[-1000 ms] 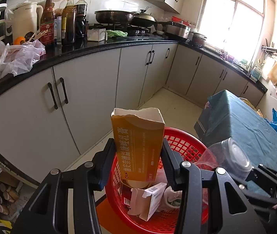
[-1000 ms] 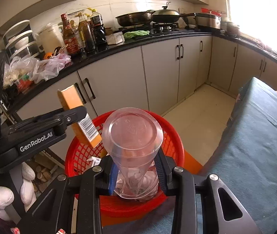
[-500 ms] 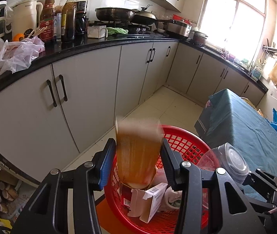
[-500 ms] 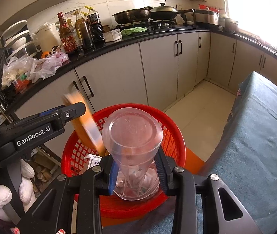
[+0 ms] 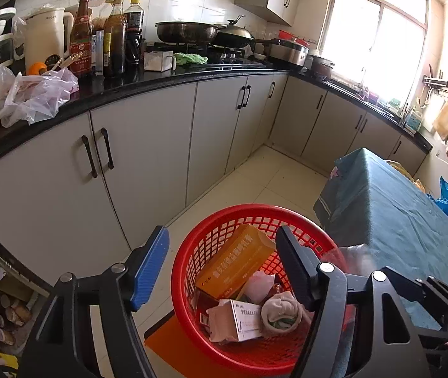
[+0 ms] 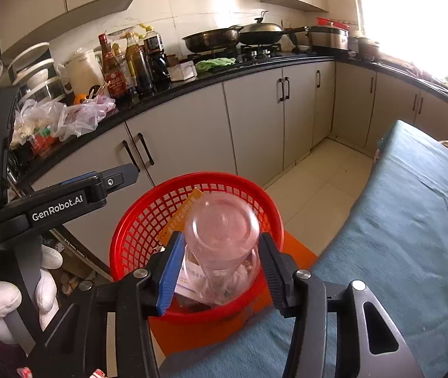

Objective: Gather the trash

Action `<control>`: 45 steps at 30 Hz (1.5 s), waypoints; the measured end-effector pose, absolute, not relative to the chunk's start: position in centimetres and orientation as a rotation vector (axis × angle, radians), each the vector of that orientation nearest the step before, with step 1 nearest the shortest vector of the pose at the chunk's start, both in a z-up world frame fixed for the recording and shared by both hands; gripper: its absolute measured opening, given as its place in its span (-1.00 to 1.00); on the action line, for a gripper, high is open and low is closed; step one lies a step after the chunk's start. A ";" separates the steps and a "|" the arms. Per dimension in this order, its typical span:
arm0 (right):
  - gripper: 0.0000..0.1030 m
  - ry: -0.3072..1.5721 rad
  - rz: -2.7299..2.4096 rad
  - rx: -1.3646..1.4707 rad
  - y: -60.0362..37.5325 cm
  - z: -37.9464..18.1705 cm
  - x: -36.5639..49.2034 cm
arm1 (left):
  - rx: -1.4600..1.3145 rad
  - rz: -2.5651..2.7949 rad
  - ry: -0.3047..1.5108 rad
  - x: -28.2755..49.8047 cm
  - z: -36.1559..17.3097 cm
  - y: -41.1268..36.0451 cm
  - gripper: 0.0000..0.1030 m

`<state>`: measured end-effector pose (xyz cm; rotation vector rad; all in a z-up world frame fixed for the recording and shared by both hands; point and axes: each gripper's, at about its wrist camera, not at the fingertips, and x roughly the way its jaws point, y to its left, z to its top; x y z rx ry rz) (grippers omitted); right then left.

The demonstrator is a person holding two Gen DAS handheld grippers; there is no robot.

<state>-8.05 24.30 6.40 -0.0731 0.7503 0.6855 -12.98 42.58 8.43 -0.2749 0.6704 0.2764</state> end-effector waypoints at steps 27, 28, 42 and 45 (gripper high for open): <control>0.39 0.676 0.611 -0.012 16.5 8.1 -17.4 | -0.100 0.687 0.273 -29.7 14.2 34.8 0.95; 0.40 0.676 0.611 -0.013 16.5 8.0 -17.6 | -0.087 0.703 0.264 -30.2 14.3 34.6 0.95; 0.48 0.650 0.600 -0.020 15.0 8.0 -20.7 | -0.097 0.586 0.388 -32.5 12.5 32.6 1.00; 0.48 0.668 0.606 -0.028 15.0 7.8 -21.3 | -0.102 0.586 0.411 -33.1 11.8 32.2 1.00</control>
